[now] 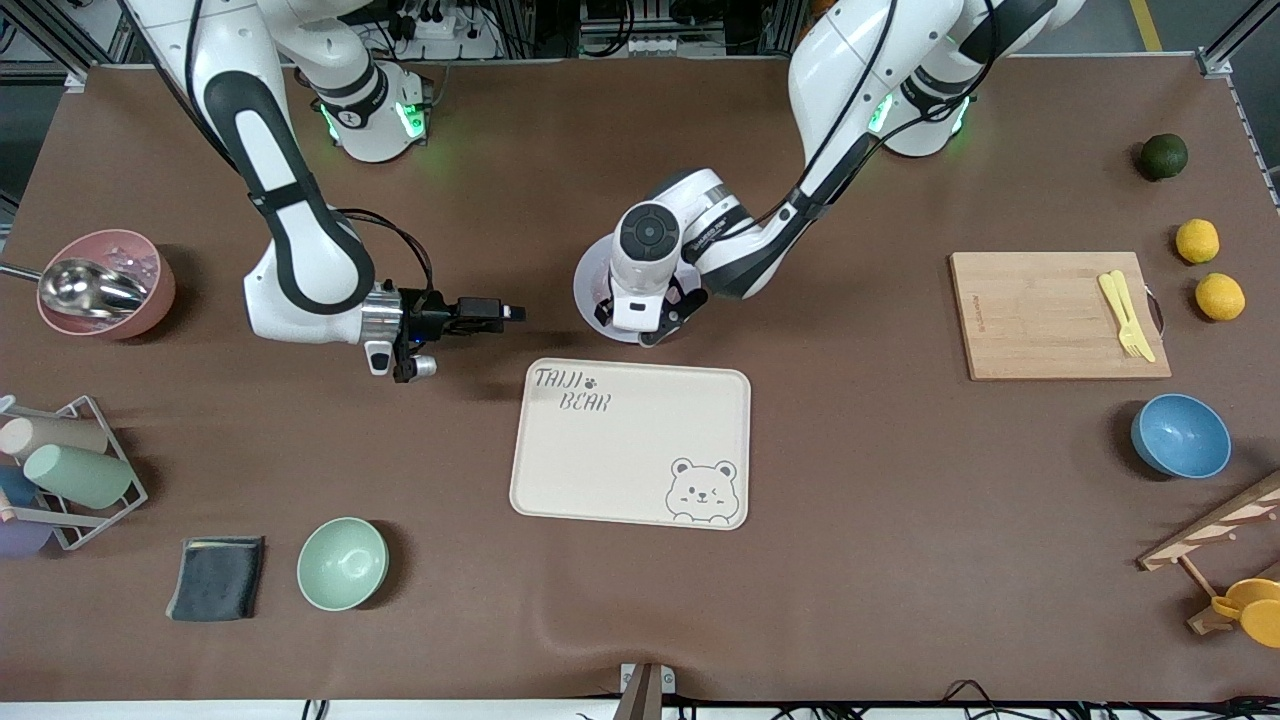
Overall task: Place orange and plate with both arms
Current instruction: 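Lower the orange onto the white plate and open the left gripper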
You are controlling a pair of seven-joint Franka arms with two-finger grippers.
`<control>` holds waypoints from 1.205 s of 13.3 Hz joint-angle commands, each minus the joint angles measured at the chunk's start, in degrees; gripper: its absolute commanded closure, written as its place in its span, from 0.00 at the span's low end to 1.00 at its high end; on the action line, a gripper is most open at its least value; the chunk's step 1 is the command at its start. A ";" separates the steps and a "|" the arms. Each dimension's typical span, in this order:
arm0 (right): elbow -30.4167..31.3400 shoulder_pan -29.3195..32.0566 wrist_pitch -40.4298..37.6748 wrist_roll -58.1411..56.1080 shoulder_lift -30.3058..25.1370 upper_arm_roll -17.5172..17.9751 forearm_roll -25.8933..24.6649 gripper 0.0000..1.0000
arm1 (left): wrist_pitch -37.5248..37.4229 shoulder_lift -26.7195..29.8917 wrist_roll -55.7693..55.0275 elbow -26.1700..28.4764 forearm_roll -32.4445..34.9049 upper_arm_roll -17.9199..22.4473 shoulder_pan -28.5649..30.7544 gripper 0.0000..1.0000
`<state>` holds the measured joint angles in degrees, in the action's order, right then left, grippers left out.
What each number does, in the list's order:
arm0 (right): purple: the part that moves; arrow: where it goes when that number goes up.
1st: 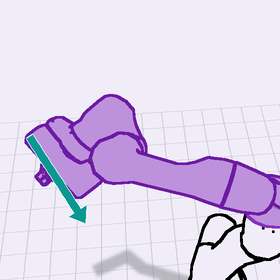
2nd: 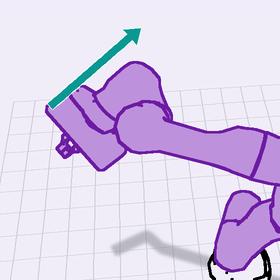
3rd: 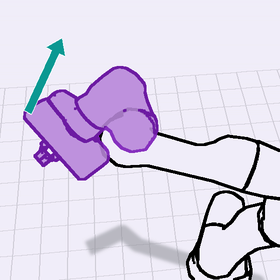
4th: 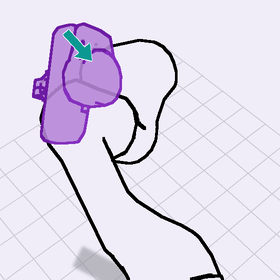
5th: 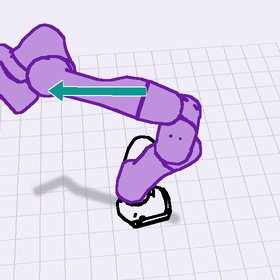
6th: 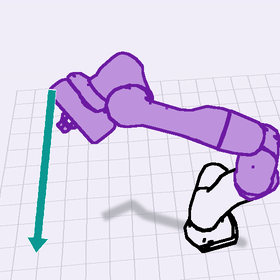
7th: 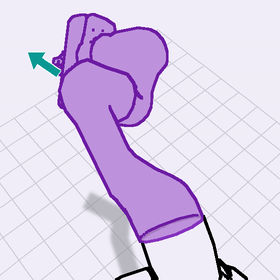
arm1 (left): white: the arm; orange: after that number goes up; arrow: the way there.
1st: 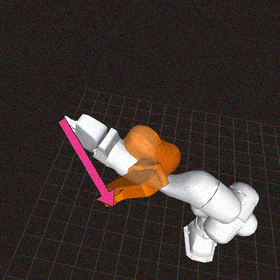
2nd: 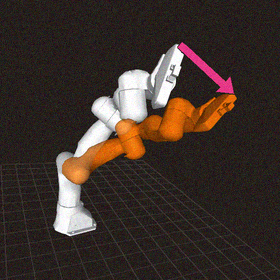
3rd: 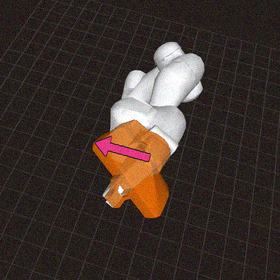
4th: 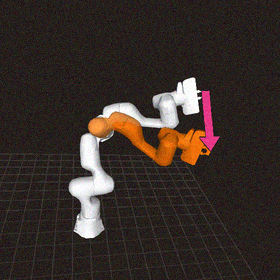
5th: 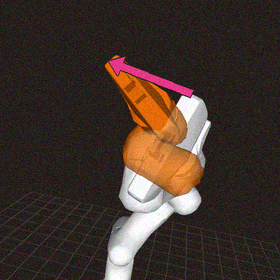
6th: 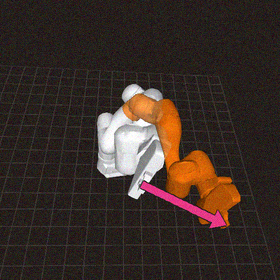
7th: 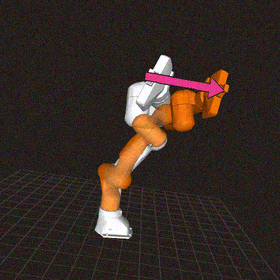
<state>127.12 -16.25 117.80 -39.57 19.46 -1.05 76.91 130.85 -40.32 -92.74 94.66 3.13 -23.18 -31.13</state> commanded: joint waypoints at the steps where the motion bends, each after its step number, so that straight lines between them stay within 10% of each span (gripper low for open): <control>1: 0.68 -1.84 0.76 -5.07 1.98 -0.36 4.56 0.00 | -2.96 6.21 -2.10 1.84 1.00 0.33 0.97 0.00; 7: 1.56 -4.84 2.87 -8.31 4.52 -0.36 9.22 0.07 | -6.39 15.96 1.66 2.37 4.32 0.42 8.34 0.00; 16: 2.08 -8.44 3.93 -20.37 10.33 -0.36 20.47 0.35 | -25.36 27.66 51.19 -4.29 4.60 -0.02 33.13 0.00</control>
<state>128.77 -24.01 121.64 -57.47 29.33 -1.01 94.40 109.53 -13.99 -50.06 92.63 7.03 -22.35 -1.67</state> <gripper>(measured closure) 0.304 0.000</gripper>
